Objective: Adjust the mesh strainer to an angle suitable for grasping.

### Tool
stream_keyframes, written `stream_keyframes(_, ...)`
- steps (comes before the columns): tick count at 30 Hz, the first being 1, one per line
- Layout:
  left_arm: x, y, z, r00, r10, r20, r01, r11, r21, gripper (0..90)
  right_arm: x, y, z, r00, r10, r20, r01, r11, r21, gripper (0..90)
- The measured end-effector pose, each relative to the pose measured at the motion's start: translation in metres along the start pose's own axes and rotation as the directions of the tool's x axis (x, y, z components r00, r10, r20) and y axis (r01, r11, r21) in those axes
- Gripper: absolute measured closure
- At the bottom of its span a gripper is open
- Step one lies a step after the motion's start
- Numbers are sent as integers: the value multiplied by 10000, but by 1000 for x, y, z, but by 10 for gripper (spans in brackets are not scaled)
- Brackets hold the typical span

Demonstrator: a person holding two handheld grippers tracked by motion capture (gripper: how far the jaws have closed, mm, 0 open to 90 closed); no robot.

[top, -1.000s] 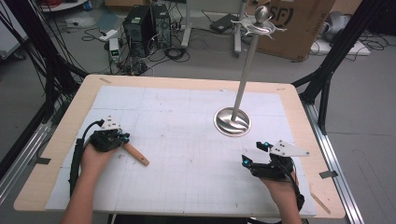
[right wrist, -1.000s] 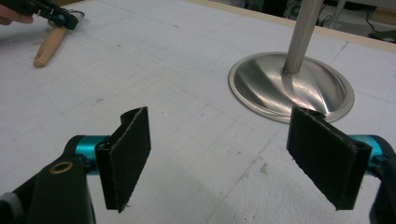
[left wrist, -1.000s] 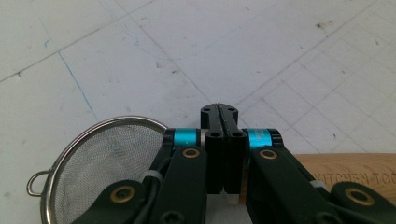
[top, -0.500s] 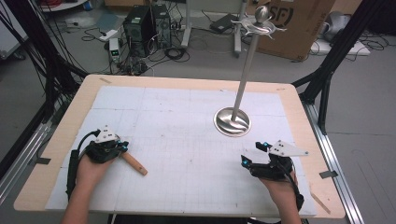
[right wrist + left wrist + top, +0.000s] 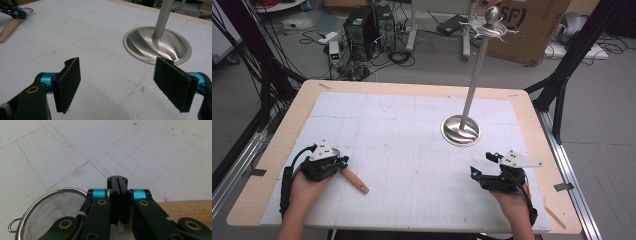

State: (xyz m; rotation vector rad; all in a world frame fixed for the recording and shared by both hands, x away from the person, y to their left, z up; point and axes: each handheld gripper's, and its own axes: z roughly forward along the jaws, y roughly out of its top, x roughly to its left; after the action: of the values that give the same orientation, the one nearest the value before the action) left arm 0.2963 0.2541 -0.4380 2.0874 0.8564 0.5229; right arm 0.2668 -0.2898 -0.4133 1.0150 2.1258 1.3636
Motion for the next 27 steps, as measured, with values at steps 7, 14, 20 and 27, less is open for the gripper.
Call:
stream_keyframes(7,-17,-1,-19,9960,858,232,-847,9954,-457,888,1,0,1,10000,-64,-27,64,10000,51,208)
stream_keyframes(14,-33,-6,-28,9892,1223,810,-1175,9912,-614,890,2,1,2,10000,-77,-25,77,10000,40,208)
stream_keyframes(20,-45,-10,-26,9819,1415,1262,-1367,9896,-456,891,2,1,2,10000,-69,-37,69,10000,50,208)
stream_keyframes(27,-54,-10,-13,9736,1523,1702,-1528,9882,-102,892,2,1,2,10000,-72,-38,72,10000,48,208)
